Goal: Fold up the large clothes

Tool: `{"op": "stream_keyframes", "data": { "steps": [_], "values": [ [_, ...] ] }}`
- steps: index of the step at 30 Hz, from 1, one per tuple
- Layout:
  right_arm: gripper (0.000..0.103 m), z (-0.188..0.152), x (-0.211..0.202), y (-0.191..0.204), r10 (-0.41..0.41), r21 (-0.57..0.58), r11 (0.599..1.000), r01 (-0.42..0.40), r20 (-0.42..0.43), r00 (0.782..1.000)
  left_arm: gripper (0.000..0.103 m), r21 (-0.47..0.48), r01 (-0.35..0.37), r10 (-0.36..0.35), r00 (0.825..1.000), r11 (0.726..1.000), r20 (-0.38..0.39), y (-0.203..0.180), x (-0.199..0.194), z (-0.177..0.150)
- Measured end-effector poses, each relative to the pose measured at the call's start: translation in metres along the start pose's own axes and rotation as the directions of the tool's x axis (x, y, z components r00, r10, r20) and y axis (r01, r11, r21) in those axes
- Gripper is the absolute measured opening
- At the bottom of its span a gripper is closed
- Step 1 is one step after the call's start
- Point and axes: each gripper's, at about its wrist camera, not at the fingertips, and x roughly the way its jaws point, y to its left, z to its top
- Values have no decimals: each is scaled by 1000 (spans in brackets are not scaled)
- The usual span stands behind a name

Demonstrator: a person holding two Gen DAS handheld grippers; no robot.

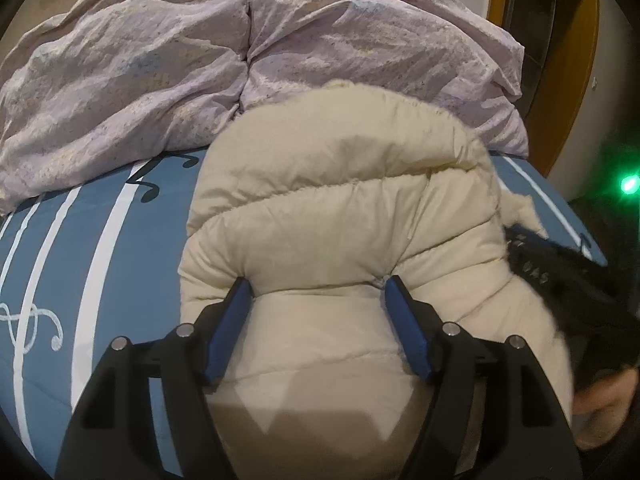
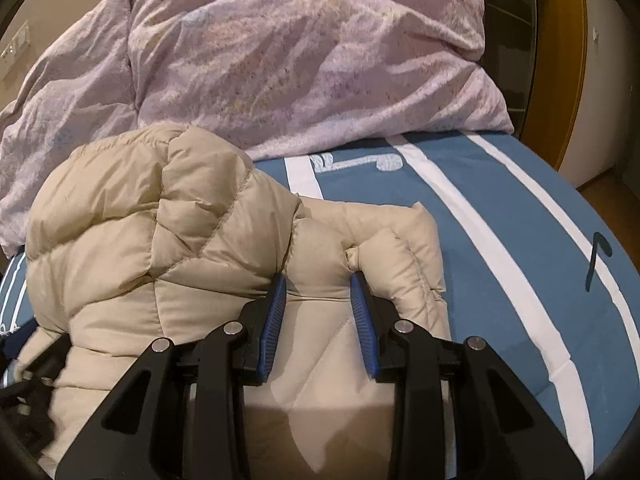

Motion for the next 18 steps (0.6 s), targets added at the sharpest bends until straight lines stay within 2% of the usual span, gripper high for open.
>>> {"op": "stream_keyframes", "data": {
  "steps": [4,11,16,18],
  "values": [
    [35,1,4,3,-18,-10,1000,18,-16,1000,70,-11,23,-23,1000,1000,1,7,-8,21],
    [36,1,5,4,-22,-11,1000,22,-23,999,73,43,-52,50,997,998,59,4,-2,59],
    [36,1,5,4,-27,-17,999,27,-19,999,77,125,-126,117,990,984,74,-7,25,49],
    [36,1,4,4,-29,-16,999,29,-13,999,77,149,-155,140,984,977,106,-9,34,40]
  ]
}}
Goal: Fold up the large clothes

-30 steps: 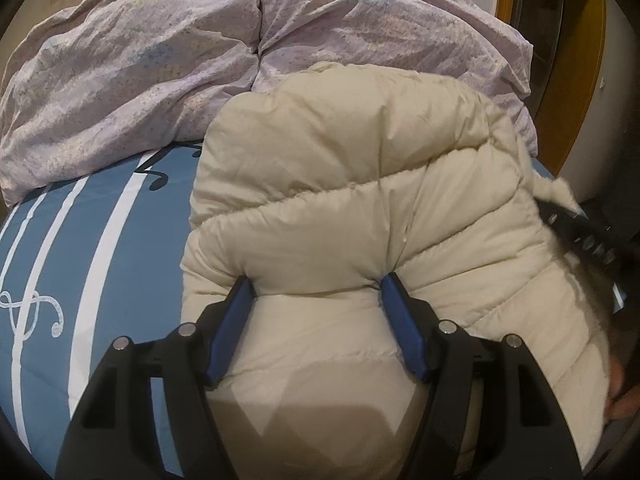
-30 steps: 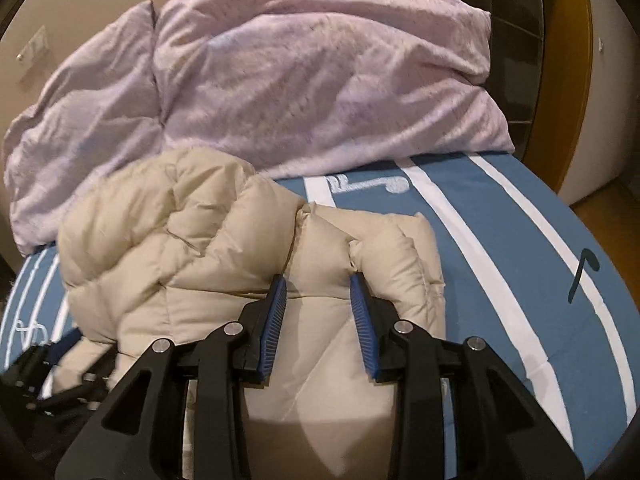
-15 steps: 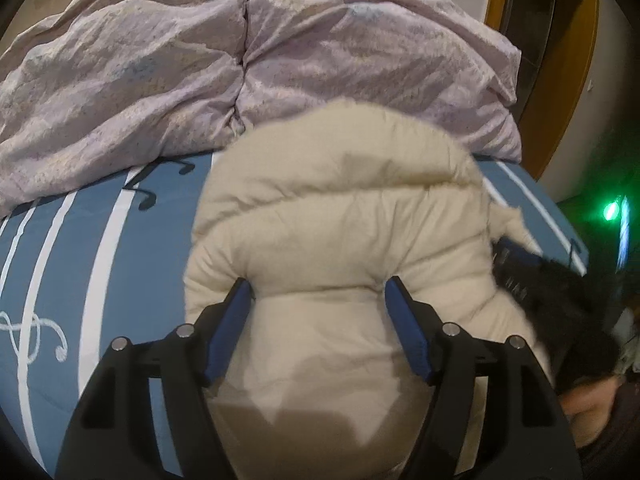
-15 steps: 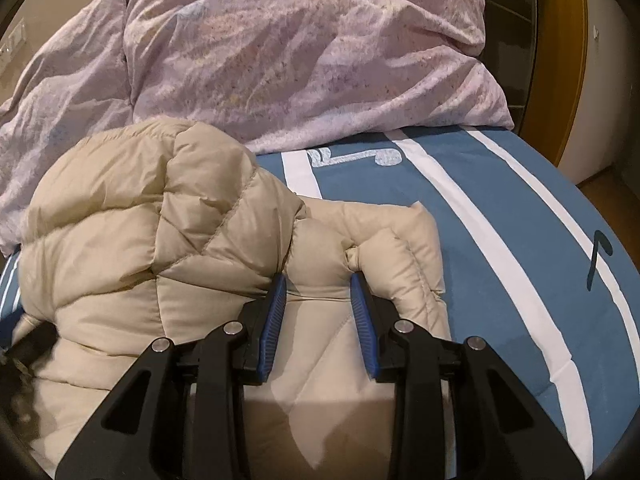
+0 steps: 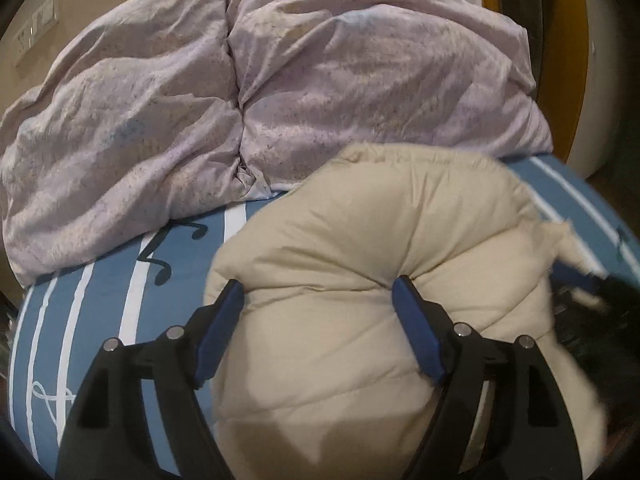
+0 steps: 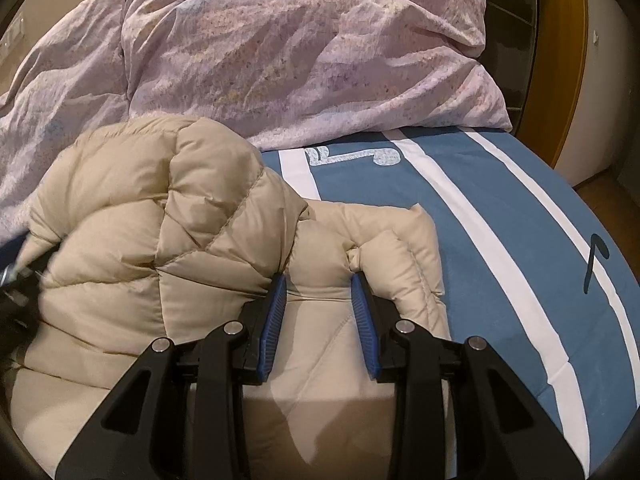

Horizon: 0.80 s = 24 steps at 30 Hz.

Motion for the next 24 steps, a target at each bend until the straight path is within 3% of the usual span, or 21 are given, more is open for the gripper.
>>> {"op": "stream_keyframes", "data": {
  "steps": [24],
  "values": [
    [36,5,2,11,-77,-30,997,77,2,997,87,-41,-2,0,999,999,-48,3,31,-4]
  ]
}}
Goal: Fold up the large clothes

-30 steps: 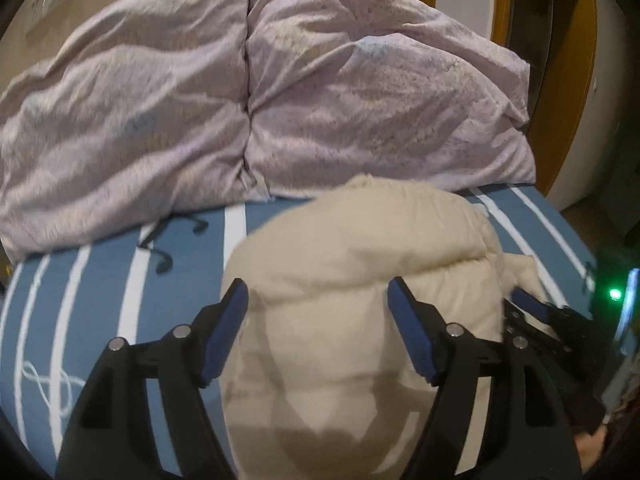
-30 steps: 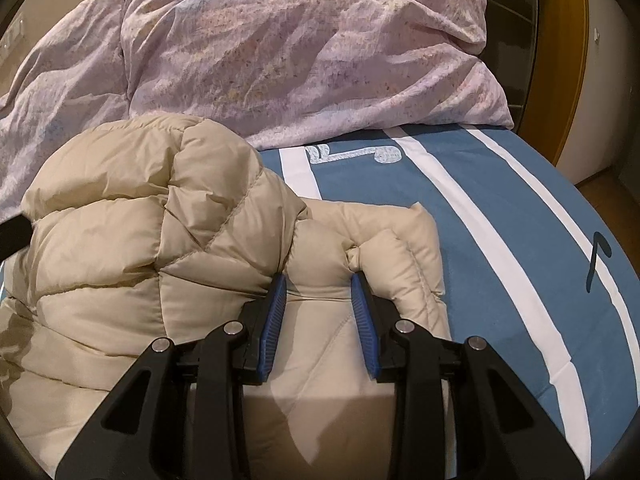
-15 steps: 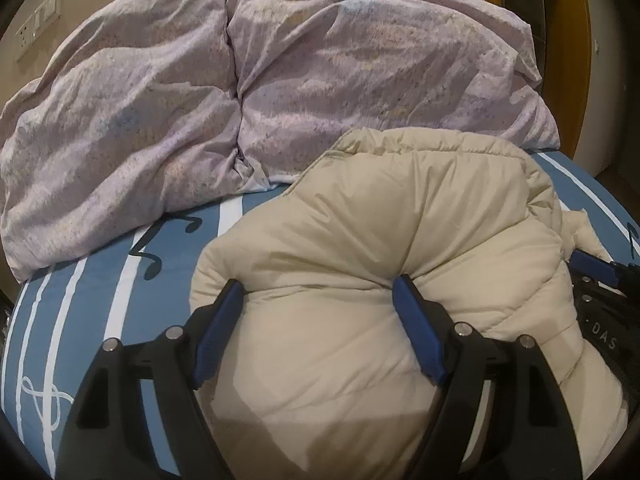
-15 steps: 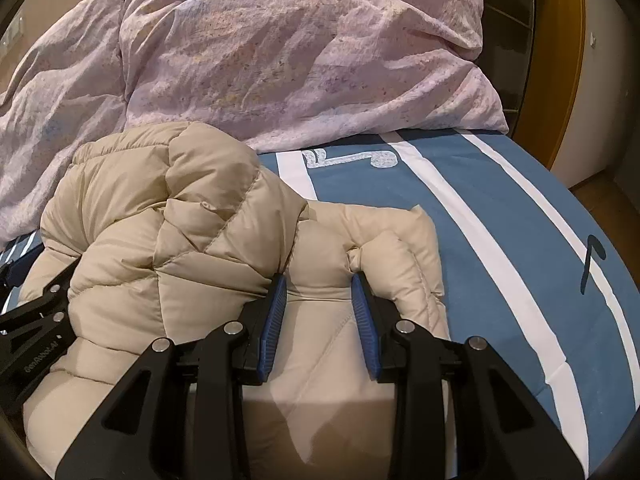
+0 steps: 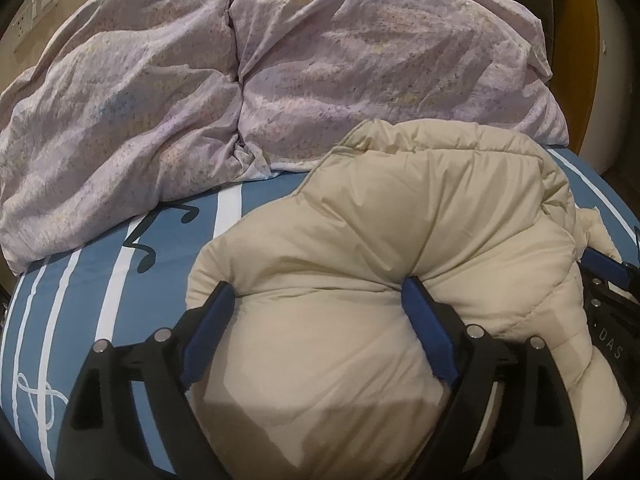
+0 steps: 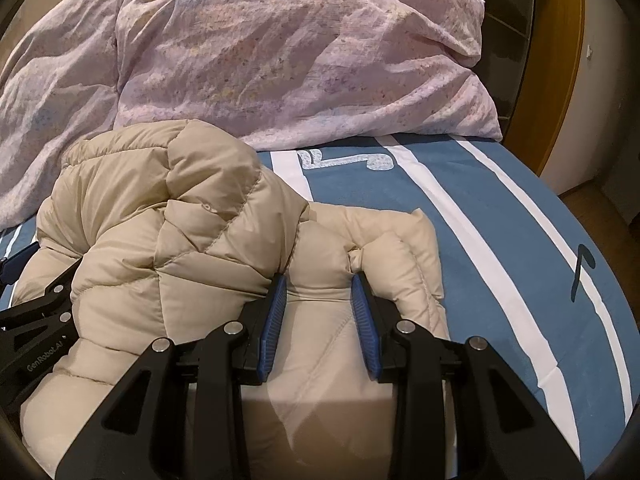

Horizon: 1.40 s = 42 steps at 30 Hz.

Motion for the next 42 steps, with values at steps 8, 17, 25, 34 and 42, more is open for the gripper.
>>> {"op": "stream_keyframes", "data": {
  "steps": [8,17,25,34,42],
  "values": [
    [37,1,0,1,-5,1,1000,5,1,1000,88,1,-9,9,1000,1000,0,-2,1,0],
    [37,0,0,1,-4,-1,1000,4,1,1000,88,14,-26,26,1000,1000,2,-4,1,-1],
    [37,0,0,1,-4,-2,1000,4,1,1000,88,21,-34,34,999,999,1,-6,1,-1],
    [37,2,0,2,-19,-14,1000,19,-3,1000,89,26,-42,42,999,999,-2,-7,3,-2],
    [37,2,2,2,-21,-15,1000,21,-8,1000,90,30,-49,50,999,998,-8,-7,4,-2]
  ]
}}
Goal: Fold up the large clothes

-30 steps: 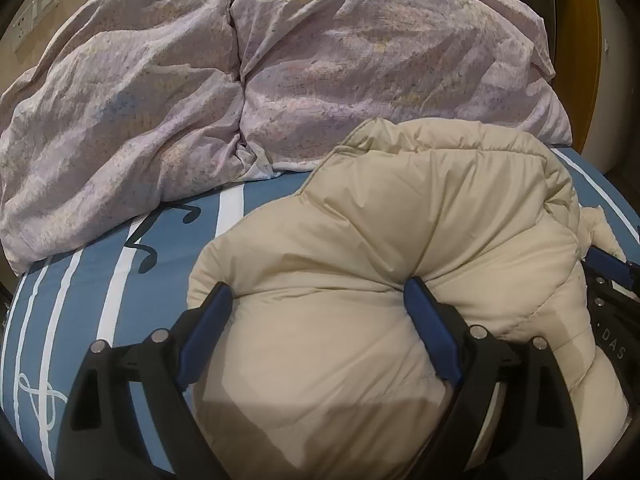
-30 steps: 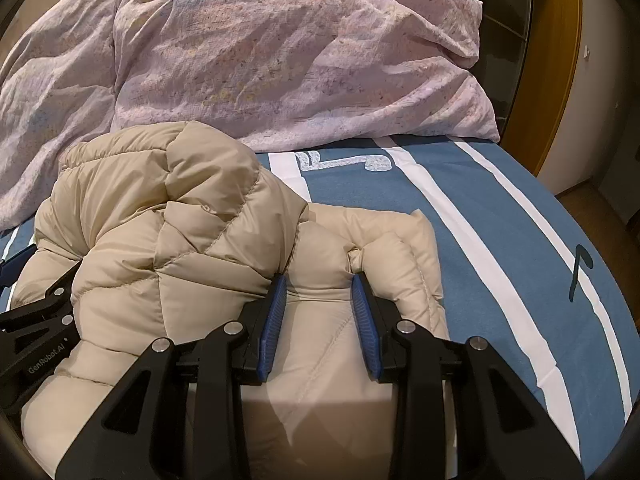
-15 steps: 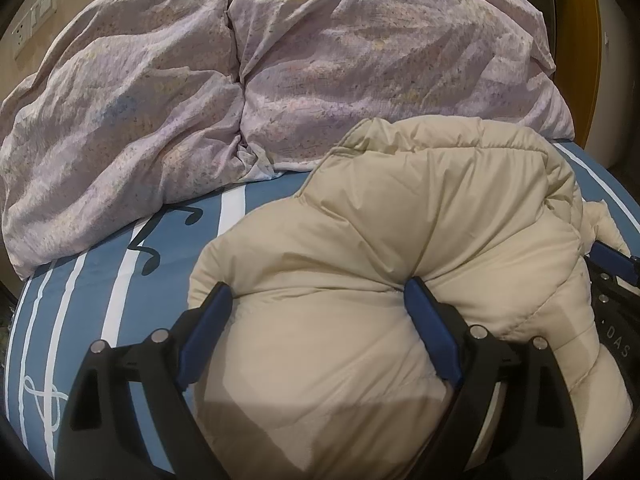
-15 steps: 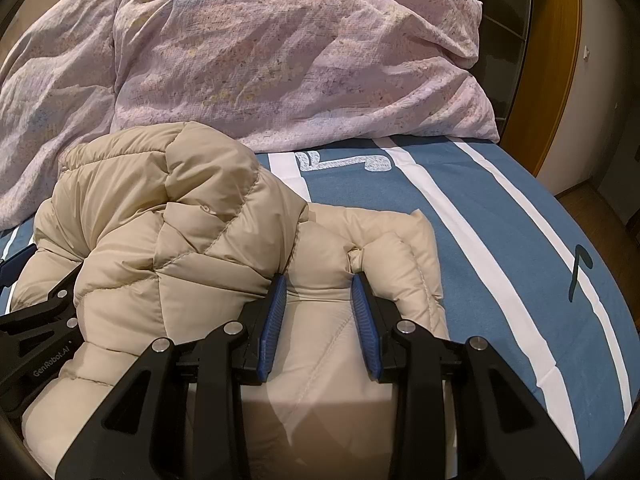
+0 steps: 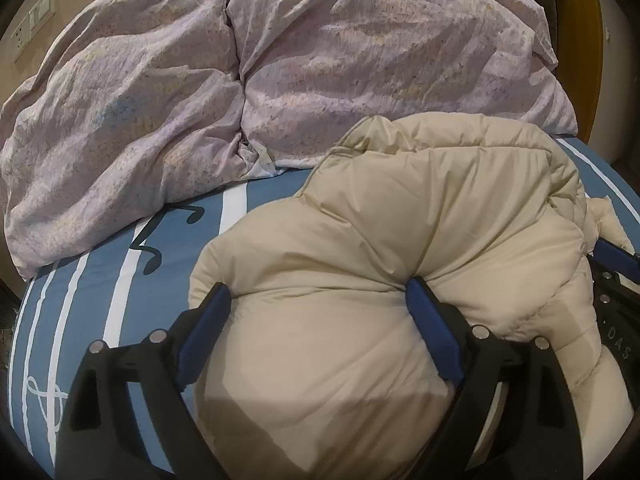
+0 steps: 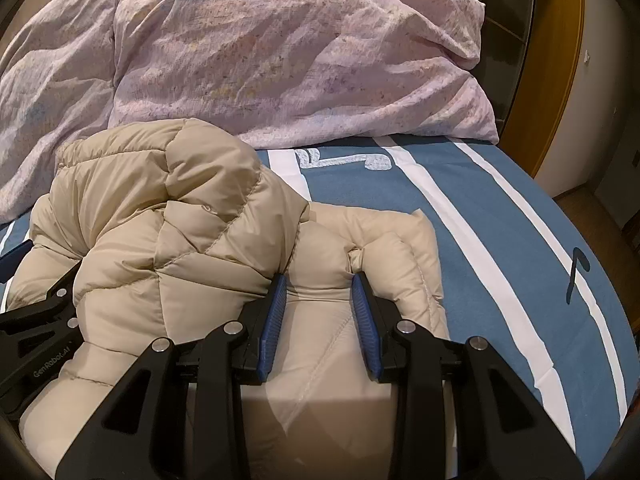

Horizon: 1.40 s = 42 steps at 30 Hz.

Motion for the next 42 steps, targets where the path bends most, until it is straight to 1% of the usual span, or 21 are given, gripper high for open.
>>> {"op": "stream_keyframes", "data": {
  "steps": [15,20,22,24,25,26,27,28,29,31,33,35,36,38,40,42],
  "values": [
    [37,0,3,-1,20,13,1000,-20,-14,1000,94,-1,-16,16,1000,1000,-21,1,5,0],
    [37,1,3,-3,42,17,999,-41,-27,999,94,-42,6,-7,1000,999,-9,10,-1,-2],
    [37,4,2,-8,76,18,997,-75,-55,996,93,-70,22,-24,999,997,-31,18,-12,-4],
    [39,9,-8,-20,145,58,988,-140,-89,985,93,-114,73,-79,996,991,-44,29,-28,-8],
    [42,10,-16,-29,190,92,979,-182,-87,978,93,-133,102,-108,993,986,-38,36,-39,-11],
    [53,10,-23,-36,224,119,970,-214,-77,972,93,-144,118,-123,992,982,-29,45,-50,-14],
    [72,10,-32,-45,256,150,958,-245,-61,965,93,-148,123,-128,992,981,-23,53,-58,-17],
    [80,10,-44,-56,276,181,947,-266,-32,961,93,-148,124,-128,992,981,-21,63,-67,-22],
    [91,10,-55,-66,273,200,943,-266,-9,962,93,-150,126,-131,991,981,-26,69,-71,-25],
    [93,10,-66,-81,297,224,930,-290,0,955,93,-169,136,-145,989,976,-41,82,-75,-31],
    [95,8,-64,-92,338,260,911,-319,-29,941,93,-211,162,-178,982,964,-60,93,-75,-36],
    [95,0,-55,-101,388,316,884,-346,-81,918,93,-272,211,-241,967,939,-83,103,-70,-41],
    [95,-5,-48,-105,418,346,866,-362,-104,902,93,-303,240,-279,955,922,-95,106,-67,-44],
    [96,-13,-39,-106,463,388,837,-385,-130,877,93,-335,270,-321,941,903,-106,107,-63,-46],
    [96,-20,-29,-108,500,423,812,-401,-154,852,93,-353,291,-349,931,889,-110,105,-59,-48],
    [96,-24,-23,-108,534,447,790,-420,-162,830,93,-358,303,-364,924,883,-115,103,-57,-48]
  ]
}}
